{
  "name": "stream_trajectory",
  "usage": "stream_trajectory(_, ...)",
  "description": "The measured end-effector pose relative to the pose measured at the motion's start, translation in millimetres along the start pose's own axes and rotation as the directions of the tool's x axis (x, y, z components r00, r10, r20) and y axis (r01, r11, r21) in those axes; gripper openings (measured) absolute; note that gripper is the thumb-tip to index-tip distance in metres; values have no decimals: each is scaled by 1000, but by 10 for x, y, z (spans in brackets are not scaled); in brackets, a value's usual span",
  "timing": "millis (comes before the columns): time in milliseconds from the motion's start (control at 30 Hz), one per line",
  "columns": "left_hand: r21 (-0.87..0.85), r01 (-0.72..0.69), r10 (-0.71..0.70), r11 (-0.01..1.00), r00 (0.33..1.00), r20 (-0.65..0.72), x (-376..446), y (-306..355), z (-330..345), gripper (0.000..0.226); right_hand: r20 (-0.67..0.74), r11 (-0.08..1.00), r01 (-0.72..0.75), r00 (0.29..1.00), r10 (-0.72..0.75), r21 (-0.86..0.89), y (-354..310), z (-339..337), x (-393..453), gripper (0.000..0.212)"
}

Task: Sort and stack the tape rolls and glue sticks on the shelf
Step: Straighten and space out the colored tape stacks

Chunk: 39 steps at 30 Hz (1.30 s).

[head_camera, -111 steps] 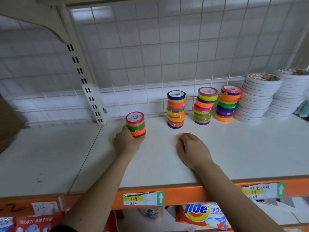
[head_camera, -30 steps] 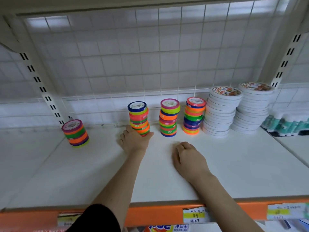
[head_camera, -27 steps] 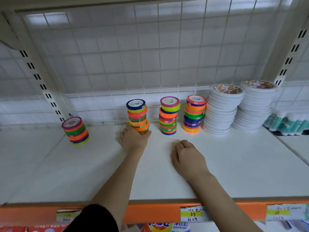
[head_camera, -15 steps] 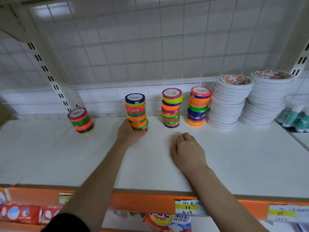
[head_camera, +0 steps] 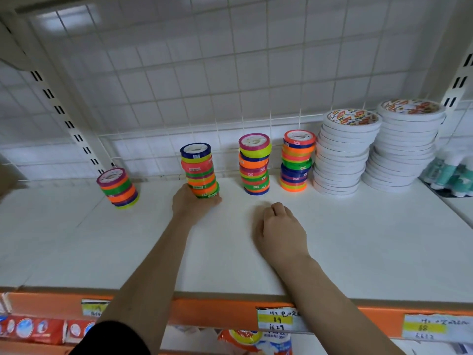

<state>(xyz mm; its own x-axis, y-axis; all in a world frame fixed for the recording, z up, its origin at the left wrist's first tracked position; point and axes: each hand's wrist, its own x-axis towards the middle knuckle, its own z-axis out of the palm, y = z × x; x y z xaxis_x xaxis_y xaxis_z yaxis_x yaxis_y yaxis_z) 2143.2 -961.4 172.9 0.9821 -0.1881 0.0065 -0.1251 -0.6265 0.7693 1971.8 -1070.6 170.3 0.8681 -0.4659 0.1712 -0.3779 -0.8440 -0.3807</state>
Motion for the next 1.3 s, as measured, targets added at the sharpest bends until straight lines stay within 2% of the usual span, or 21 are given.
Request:
stream_trajectory(167, -59, -20, 22, 998, 999, 39, -24, -47, -64, 47, 27, 1000, -3, 1000, 3, 9, 15, 0, -4, 36)
stream_trajectory(300, -121, -37, 44, 992, 998, 50, -43, -96, -130, 79, 31, 1000, -15, 999, 16, -5, 17, -3, 5, 37)
stream_trajectory(433, -159, -28, 41, 987, 995, 85, -79, -91, -148, 84, 42, 1000, -17, 999, 18, -18, 15, 5, 6, 38)
stream_trajectory(500, -168, -49, 58, 985, 997, 51, -72, -104, -120, 89, 45, 1000, -11, 999, 12, -26, 16, 3, 4, 38)
stream_trajectory(700, -127, -46, 41, 991, 998, -37, -137, -92, -80, 59, 50, 1000, -7, 999, 8, -23, 27, 10, 7, 37)
stream_trajectory(1133, -85, -102, 107, 991, 993, 55, -186, -33, -190, 46, 40, 1000, -1, 999, 2, -28, 40, 23, 10, 38)
stream_trajectory(1300, -74, -118, 123, 990, 991, 58, -198, 28, -136, 23, 45, 999, -5, 999, 6, -34, 29, 16, 2, 38)
